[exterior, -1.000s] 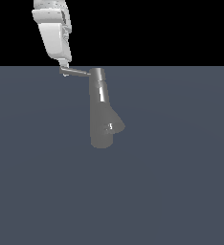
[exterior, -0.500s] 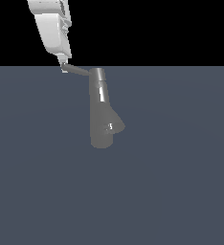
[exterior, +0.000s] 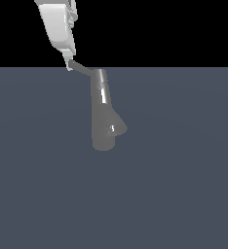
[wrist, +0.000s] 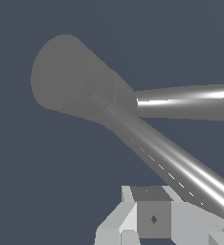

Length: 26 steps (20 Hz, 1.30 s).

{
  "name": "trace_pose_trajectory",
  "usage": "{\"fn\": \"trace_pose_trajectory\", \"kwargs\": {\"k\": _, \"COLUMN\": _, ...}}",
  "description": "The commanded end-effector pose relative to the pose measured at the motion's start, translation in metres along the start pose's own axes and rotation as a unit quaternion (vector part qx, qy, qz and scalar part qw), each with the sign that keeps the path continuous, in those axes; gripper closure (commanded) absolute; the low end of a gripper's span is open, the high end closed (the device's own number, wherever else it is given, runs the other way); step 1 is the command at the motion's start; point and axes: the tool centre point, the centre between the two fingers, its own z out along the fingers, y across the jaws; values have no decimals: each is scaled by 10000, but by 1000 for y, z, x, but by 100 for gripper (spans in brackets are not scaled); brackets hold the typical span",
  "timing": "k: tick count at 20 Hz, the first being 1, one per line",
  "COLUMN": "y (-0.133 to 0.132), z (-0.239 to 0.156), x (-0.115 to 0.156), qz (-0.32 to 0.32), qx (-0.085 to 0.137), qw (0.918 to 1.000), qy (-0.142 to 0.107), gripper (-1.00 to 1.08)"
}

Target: Turn on the faucet by rotating a designated handle.

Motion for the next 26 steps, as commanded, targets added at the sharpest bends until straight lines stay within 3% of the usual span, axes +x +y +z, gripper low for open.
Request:
{"fn": "trace_pose_trajectory", "kwargs": {"k": 1, "y": 8, "z": 0, "x": 10, "qz": 30, "qx": -44, "qw": 10000, "qy": 8, "gripper": 108}}
{"fn": "trace_pose_trajectory", "kwargs": {"k": 14, "y": 42, "z": -10, "x": 42, "qz": 6, "qx": -68, "qw": 10000, "qy": 6, "gripper": 108}}
{"fn": "trace_pose_trajectory", "kwargs": {"k": 16, "y": 39, "z": -8, "x": 33, "qz": -42, "qx": -63, "qw": 10000, "qy": -3, "gripper": 108}}
{"fn": "trace_pose_trajectory", "kwargs": {"k": 26, "y": 41, "z": -5, "x": 104, "qz": -11, "qx": -70, "qw": 10000, "qy": 4, "gripper": 108}}
